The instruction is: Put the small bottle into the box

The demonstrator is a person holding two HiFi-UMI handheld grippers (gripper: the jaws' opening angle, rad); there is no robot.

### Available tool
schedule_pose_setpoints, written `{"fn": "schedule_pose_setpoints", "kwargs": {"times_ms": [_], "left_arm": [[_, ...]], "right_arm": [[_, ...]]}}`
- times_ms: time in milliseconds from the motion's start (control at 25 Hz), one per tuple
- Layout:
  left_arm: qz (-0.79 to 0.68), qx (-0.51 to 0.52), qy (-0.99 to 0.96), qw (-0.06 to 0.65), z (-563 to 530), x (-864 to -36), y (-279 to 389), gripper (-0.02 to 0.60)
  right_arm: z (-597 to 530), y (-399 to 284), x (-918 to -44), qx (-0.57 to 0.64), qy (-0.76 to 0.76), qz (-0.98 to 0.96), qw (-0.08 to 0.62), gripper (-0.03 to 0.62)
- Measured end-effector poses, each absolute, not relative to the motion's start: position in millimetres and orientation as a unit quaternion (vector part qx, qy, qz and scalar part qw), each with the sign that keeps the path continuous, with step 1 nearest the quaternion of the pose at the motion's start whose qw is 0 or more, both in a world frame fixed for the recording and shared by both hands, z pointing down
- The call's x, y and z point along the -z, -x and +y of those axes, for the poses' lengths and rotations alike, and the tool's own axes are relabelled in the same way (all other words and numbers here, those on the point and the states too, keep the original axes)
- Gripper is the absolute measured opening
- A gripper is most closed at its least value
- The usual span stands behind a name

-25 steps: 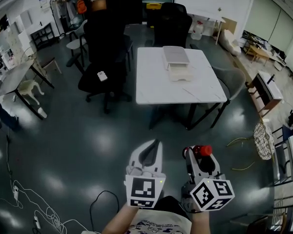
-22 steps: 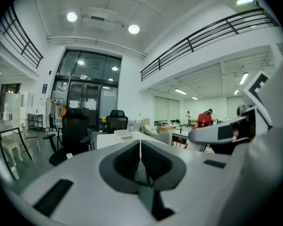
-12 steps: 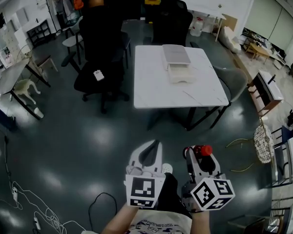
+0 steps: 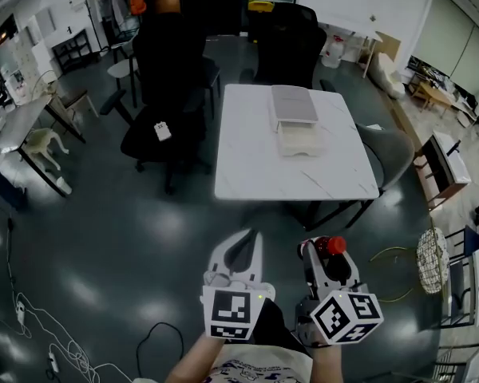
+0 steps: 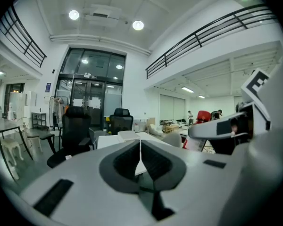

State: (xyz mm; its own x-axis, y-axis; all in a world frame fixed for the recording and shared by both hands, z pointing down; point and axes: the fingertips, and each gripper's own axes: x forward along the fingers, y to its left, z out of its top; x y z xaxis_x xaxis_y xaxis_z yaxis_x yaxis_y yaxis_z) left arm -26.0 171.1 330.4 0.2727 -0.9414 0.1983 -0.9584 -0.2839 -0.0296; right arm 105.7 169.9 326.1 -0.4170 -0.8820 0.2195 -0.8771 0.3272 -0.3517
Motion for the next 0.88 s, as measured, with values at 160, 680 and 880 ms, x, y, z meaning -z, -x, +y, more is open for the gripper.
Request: {"fn": "schedule_pose_setpoints", "kwargs": {"times_ms": [160,680,880], "left_arm": [[-0.606,-0.089,-0.789,0.048,133,-325,21,0.020],[-0.636,-0.081,-0.766,0.049,25,-323,-11,0.020],[-0.642,-0.087,-0.760,0.054,0,-326,-22,0.020]], "right_arm": [[130,-111,-321,0.211,0.530,0.821,0.003,0.229],[11,-141,-317,0.200,0.497,0.844,-0.009,0.229],[-15,-150,-320,0.208,0.484,0.850,-0.013,0.229]]}}
